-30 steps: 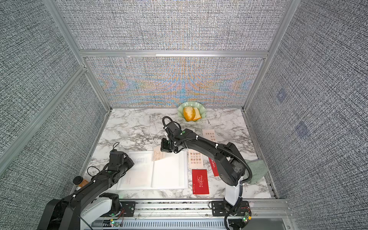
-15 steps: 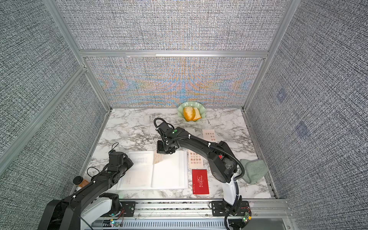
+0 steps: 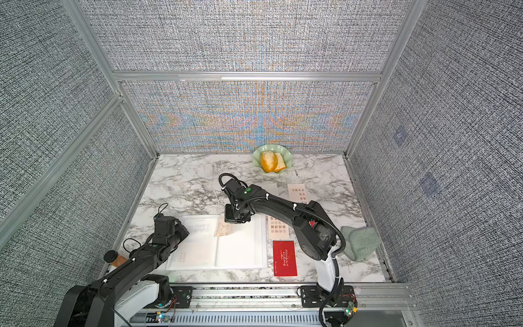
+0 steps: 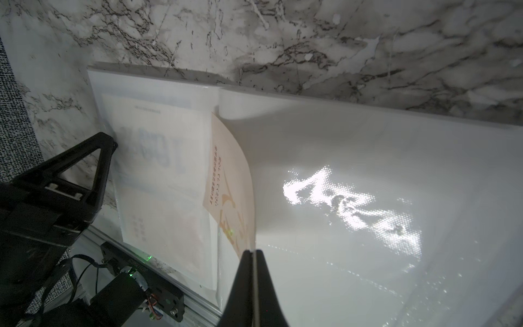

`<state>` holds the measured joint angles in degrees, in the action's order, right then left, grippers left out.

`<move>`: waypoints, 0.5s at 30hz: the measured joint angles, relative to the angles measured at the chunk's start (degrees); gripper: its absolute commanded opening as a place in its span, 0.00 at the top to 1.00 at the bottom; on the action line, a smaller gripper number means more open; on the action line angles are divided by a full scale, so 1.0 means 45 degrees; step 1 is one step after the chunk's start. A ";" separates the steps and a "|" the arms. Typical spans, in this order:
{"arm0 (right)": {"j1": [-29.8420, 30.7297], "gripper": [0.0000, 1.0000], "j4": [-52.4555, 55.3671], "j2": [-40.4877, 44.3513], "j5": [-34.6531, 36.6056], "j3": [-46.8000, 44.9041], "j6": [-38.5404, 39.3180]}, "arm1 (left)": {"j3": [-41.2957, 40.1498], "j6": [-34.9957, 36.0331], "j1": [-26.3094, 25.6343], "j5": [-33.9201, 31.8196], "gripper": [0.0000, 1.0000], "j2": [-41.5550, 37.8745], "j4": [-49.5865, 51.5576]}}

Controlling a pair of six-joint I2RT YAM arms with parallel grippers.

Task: Place the photos into the photo albums
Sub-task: Insert the photo into the photo album.

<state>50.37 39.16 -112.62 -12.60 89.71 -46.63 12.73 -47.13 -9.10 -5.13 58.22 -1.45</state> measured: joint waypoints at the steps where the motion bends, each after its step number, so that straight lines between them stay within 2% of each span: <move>1: -0.0010 1.00 -0.0151 0.0000 -0.0044 -0.0131 -0.0019 | 0.0000 0.0000 0.0000 0.0000 0.80 0.0029 -0.0010; 7: -0.0058 1.00 -0.1127 -0.0209 -0.0471 -0.0767 -0.0238 | 0.0005 0.0010 0.0000 -0.0005 0.80 0.0073 -0.0034; 15: -0.0121 1.00 -0.2424 -0.1345 -0.1166 -0.0272 -0.0325 | 0.0010 0.0005 0.0005 -0.0005 0.80 0.0092 -0.0034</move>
<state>49.82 28.25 -118.67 -17.85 88.49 -48.10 12.78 -47.11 -9.08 -5.15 58.63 -1.61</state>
